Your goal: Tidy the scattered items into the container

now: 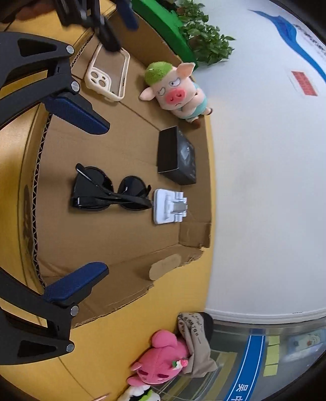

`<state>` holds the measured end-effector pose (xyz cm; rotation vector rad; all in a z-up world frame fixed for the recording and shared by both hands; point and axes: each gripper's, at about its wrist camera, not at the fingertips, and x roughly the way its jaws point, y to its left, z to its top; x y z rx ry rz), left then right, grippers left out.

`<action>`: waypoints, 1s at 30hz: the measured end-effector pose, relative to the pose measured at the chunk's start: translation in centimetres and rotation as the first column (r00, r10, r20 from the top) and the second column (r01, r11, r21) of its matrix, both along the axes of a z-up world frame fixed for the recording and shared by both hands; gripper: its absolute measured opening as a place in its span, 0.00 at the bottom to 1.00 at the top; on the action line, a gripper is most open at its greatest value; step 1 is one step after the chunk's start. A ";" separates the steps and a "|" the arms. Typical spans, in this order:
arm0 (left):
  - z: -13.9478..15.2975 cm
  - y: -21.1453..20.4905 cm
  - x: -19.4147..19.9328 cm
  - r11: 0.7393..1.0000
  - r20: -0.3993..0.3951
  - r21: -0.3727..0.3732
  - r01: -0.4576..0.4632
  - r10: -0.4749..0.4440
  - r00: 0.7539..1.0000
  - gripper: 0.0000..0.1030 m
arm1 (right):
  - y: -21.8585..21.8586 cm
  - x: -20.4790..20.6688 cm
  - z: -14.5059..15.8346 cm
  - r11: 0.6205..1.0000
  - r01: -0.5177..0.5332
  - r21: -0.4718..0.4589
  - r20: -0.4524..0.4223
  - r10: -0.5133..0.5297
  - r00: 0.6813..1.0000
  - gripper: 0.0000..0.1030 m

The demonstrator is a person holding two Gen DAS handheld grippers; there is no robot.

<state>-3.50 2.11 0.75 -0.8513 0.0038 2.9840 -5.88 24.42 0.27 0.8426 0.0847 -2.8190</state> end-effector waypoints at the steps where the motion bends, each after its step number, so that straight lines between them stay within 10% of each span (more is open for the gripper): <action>1: -0.3 0.1 0.4 1.000 -0.040 -0.003 -0.002 0.001 0.999 0.87 | 0.0 0.1 0.0 1.000 0.007 -0.004 -0.018 -0.007 1.000 1.00; 30: -0.8 0.1 1.8 0.999 -0.095 -0.018 -0.048 0.046 0.994 0.96 | 0.2 0.6 0.4 1.000 -0.004 -0.024 -0.121 0.001 0.993 1.00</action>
